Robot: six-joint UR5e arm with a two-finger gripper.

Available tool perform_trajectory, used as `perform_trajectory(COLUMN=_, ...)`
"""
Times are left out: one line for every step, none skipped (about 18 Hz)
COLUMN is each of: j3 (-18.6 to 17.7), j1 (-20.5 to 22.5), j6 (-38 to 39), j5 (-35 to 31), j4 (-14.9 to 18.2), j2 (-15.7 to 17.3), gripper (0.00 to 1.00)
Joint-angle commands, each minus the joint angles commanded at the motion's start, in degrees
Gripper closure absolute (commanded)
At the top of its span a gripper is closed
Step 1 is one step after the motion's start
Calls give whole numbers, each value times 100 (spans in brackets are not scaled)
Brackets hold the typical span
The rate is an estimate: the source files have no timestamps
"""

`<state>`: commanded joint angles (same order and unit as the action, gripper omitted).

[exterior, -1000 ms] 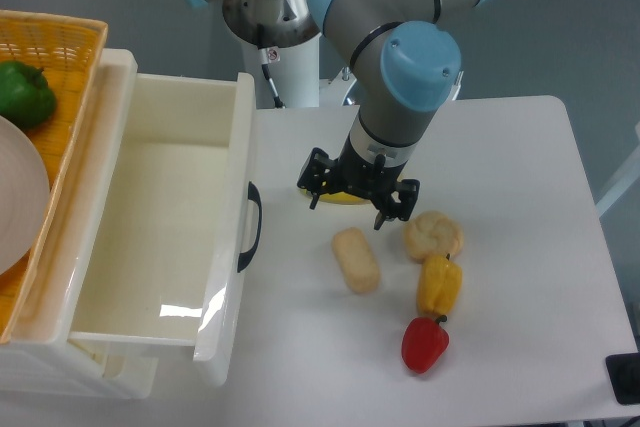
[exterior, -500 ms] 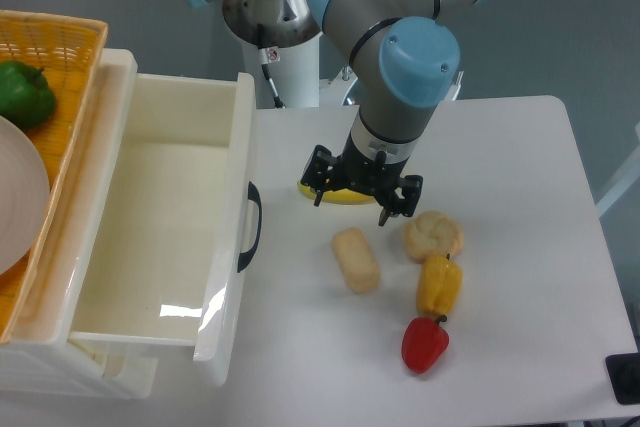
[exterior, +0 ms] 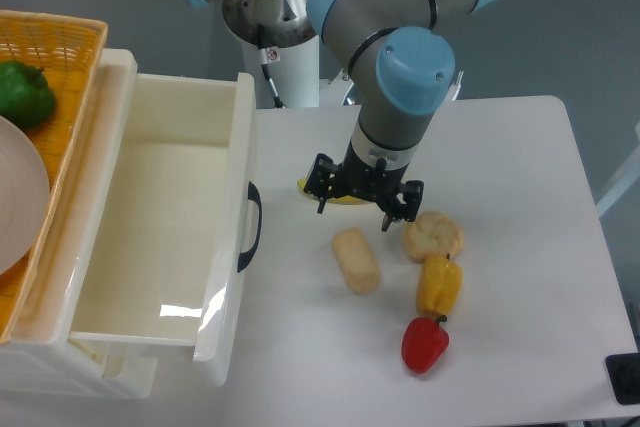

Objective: Pick up the square bread
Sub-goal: 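Move the open gripper down over the tan rectangular bread roll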

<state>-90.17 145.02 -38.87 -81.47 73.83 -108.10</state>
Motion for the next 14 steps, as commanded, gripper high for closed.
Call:
perform_trajectory(j3=-35, j1=0, j6=184, j5=8, j4=-9, j2=-79, gripper=0)
perform_trajectory(j3=-44, j1=-9, j6=326, j5=17, j4=-26, j2=-114, gripper=0)
perform_trajectory(j3=-53, j1=-18, j6=405, j5=17, j4=-35, j2=-158, gripper=0)
perform_trajectory(j3=-53, j1=-18, j6=441, j5=17, j4=-79, j2=-185, gripper=0)
perform_trajectory(j3=-62, j1=-18, j6=450, j5=17, j4=-149, j2=-194, gripper=0)
perform_trajectory(j3=-88, j1=-26, j6=450, j5=17, j4=-219, j2=-220, gripper=0)
perform_trajectory(j3=-132, j1=-53, j6=450, j5=0, j4=-263, j2=-246, gripper=0)
perform_trajectory(j3=-184, j1=-70, j6=459, j5=-18, j4=-307, j2=-255, gripper=0)
perform_trajectory(j3=-211, j1=-70, j6=494, j5=-35, j4=-308, j2=-282, gripper=0)
perform_trajectory(j3=-211, j1=-70, j6=572, j5=-35, j4=-316, j2=-308, gripper=0)
perform_trajectory(j3=-211, j1=-70, j6=617, j5=-35, j4=-308, j2=-360, gripper=0)
perform_trajectory(j3=-211, j1=-70, j6=617, j5=-35, j4=-316, j2=-439, gripper=0)
perform_trajectory(j3=-211, j1=-70, j6=608, j5=-35, j4=-325, j2=-527, gripper=0)
perform_trajectory(j3=-211, j1=-79, j6=600, j5=-27, j4=-334, j2=-606, gripper=0)
